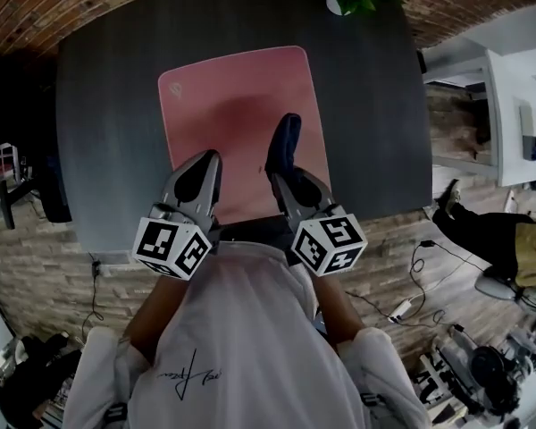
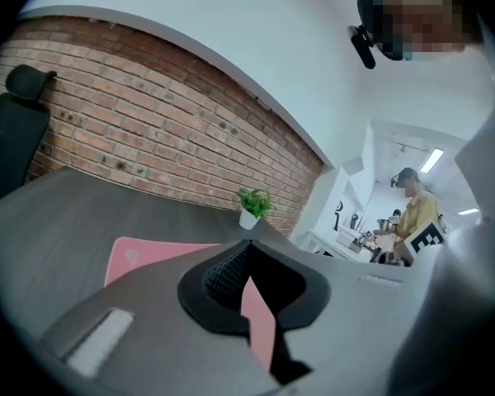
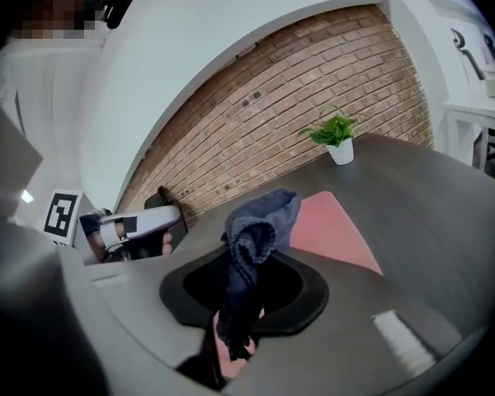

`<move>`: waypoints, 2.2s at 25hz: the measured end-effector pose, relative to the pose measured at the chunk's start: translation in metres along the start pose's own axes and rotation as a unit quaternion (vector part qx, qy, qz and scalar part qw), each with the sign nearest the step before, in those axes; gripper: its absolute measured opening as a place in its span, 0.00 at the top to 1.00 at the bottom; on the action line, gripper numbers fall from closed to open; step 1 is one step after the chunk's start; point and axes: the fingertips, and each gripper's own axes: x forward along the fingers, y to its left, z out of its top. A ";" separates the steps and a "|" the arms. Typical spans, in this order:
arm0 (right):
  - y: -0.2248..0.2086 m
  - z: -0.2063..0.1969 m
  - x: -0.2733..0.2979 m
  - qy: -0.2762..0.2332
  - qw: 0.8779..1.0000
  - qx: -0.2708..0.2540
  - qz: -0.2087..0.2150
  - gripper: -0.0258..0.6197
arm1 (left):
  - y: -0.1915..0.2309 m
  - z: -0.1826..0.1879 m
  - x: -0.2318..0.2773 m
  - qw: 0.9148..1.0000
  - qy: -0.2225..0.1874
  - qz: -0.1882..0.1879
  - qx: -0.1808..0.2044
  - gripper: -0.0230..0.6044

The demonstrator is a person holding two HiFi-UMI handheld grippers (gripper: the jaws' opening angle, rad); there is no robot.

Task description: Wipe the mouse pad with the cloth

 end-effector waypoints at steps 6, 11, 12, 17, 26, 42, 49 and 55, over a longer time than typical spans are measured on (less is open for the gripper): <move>-0.052 -0.001 0.006 0.036 0.998 -0.039 -0.036 0.85 | 0.012 0.002 0.012 0.999 -0.021 0.039 -0.001 0.94; -0.067 -0.021 0.005 0.068 0.995 -0.039 -0.066 0.85 | 0.018 -0.009 0.005 0.999 0.001 0.045 -0.005 0.94; -0.068 -0.025 0.005 0.070 0.994 -0.040 -0.073 0.85 | 0.022 -0.012 0.003 0.999 0.004 0.045 -0.007 0.94; -0.083 -0.043 0.005 0.085 0.991 -0.027 -0.104 0.85 | 0.019 -0.020 -0.001 1.000 0.015 0.021 0.010 0.94; -0.107 -0.070 -0.003 0.121 0.980 -0.068 -0.145 0.85 | 0.019 -0.033 -0.008 0.999 0.041 -0.001 0.010 0.94; -0.098 -0.115 0.003 0.176 0.965 -0.117 -0.153 0.84 | 0.037 -0.054 -0.042 0.998 0.063 0.003 0.012 0.94; -0.086 -0.124 0.013 0.186 0.964 -0.127 -0.143 0.84 | 0.047 -0.053 -0.052 0.998 0.064 0.014 0.011 0.94; -0.076 -0.135 0.019 0.189 0.964 -0.125 -0.137 0.84 | 0.054 -0.056 -0.061 0.998 0.062 0.018 0.009 0.94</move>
